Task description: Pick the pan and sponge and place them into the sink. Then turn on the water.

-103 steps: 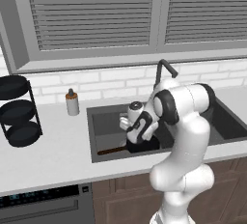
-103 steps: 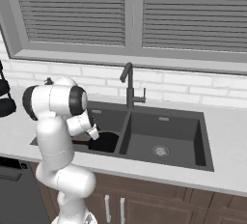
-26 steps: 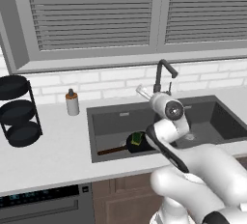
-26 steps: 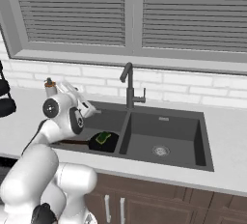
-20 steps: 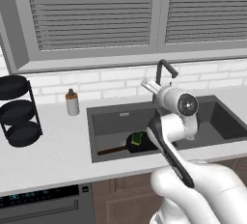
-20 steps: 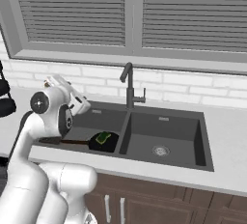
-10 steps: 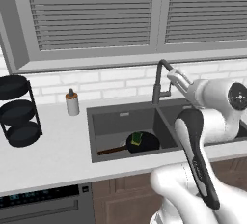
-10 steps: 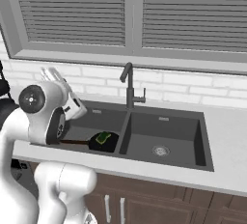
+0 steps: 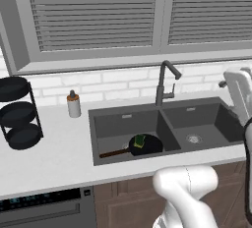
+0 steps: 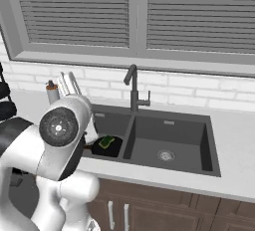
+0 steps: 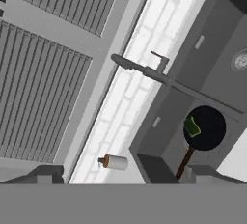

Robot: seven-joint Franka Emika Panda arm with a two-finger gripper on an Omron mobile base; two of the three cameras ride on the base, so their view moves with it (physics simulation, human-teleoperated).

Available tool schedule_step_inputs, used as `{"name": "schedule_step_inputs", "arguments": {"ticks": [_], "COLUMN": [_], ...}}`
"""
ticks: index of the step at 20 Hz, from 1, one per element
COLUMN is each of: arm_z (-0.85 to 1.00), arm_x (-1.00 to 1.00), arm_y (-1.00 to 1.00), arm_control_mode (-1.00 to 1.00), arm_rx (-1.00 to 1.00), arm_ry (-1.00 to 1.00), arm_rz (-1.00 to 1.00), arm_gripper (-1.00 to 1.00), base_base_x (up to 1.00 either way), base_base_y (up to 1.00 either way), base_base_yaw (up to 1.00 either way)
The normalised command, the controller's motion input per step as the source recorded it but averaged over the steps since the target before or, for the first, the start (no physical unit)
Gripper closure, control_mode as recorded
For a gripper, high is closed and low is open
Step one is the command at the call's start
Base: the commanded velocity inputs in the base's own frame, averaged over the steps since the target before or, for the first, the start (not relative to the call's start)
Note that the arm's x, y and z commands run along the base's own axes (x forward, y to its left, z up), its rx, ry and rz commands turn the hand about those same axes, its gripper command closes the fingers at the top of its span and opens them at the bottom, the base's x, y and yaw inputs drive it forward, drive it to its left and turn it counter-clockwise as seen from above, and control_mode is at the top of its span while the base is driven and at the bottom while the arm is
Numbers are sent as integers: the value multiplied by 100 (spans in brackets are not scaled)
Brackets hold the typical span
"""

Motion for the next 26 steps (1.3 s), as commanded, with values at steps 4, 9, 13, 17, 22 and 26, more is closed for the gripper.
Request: {"name": "schedule_step_inputs", "arguments": {"ticks": [4,9,13,17,22,26], "arm_z": [4,-16,-45,-40,-38,-37], "arm_x": [-69,-7,18,8,10,23], "arm_y": [-43,-16,0,0,0,0], "arm_control_mode": [-100,-100,-100,-100,-100,-100], "arm_rx": [26,16,5,18,20,20], "arm_ry": [11,37,27,5,0,0], "arm_rz": [-4,-1,-1,-13,-23,-25], "arm_gripper": [-100,-100,-100,-100,-100,-100], "base_base_x": [0,0,0,0,0,0], "base_base_y": [0,0,0,0,0,0], "base_base_yaw": [0,0,0,0,0,0]}}
